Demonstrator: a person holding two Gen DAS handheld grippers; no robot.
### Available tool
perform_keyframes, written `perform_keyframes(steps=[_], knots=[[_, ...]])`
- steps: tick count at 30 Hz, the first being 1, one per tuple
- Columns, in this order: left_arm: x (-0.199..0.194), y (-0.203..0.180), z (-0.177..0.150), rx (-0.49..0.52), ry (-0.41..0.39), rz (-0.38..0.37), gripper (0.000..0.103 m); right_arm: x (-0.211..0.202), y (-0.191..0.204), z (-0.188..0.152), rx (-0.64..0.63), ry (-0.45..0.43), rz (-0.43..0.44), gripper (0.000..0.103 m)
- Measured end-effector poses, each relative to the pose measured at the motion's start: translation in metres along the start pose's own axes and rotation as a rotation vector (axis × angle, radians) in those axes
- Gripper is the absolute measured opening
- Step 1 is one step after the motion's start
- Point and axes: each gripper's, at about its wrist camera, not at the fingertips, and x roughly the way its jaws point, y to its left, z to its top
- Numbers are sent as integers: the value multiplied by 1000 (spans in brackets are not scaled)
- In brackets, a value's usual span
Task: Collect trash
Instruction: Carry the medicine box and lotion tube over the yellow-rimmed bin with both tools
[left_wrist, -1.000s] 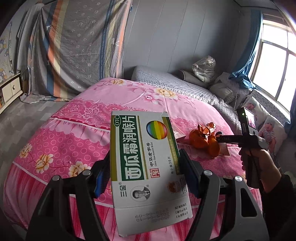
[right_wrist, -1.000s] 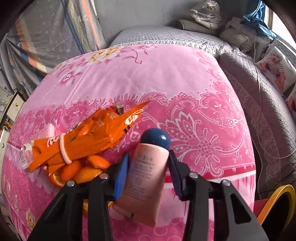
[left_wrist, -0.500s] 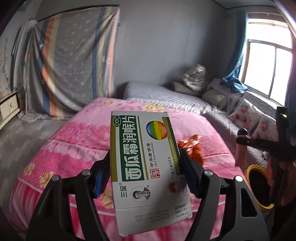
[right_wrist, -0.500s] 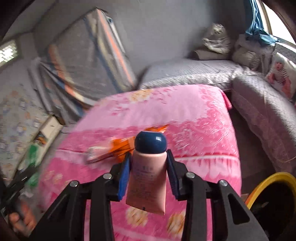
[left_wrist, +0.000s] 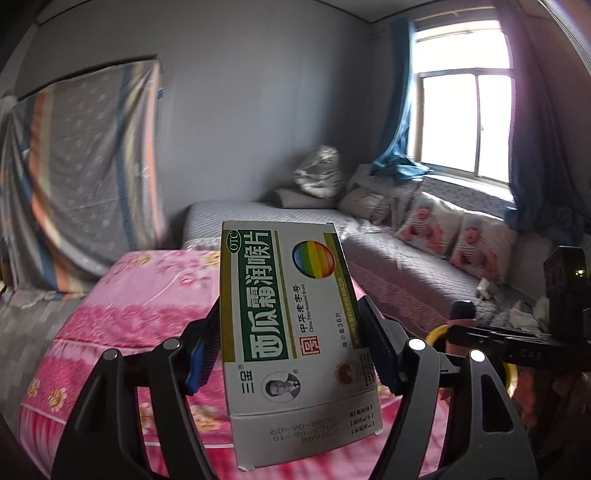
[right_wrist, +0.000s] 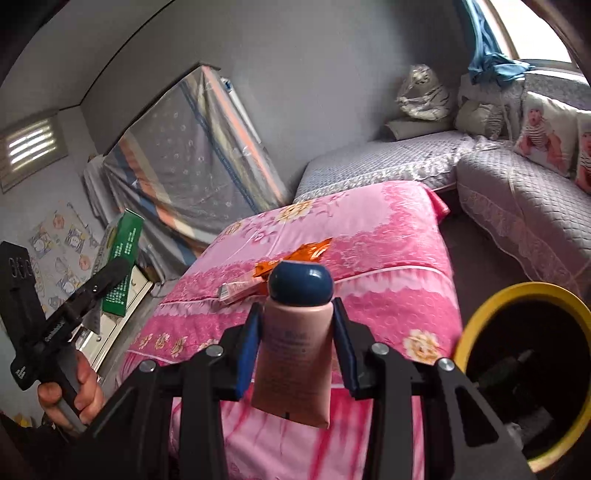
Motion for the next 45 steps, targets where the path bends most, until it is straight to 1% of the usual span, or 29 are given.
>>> perform_keyframes(steps=[8,17,20,23,25,29,38,42,45], knots=[[0,-54,4,81,-18,-88,66,-36,-29,-9,50,-74,-52,35],[12,-96,8,138,-15,-147,66,-66,-70,-20,121,-137,-115,35],[18,-107,9,147,-8,-166,66,-73,-83,-24,139,-157,-150,35],[22,-119,9,161,-8,-185,67,-79,-95,-29,164,-168,-164,35],[26,-125,9,168,-8,-200,67,-83,-102,-32,171,-177,-197,35],[36,-141,6,183,2,-234,67,-87,-119,-37,202,-182,-220,35],[64,-181,-3,209,33,-310,67,-99,-155,-53,257,-203,-343,35],[70,-192,-7,216,41,-326,67,-100,-169,-57,279,-207,-381,35],[76,-199,-8,223,42,-334,67,-101,-179,-60,282,-210,-426,35]])
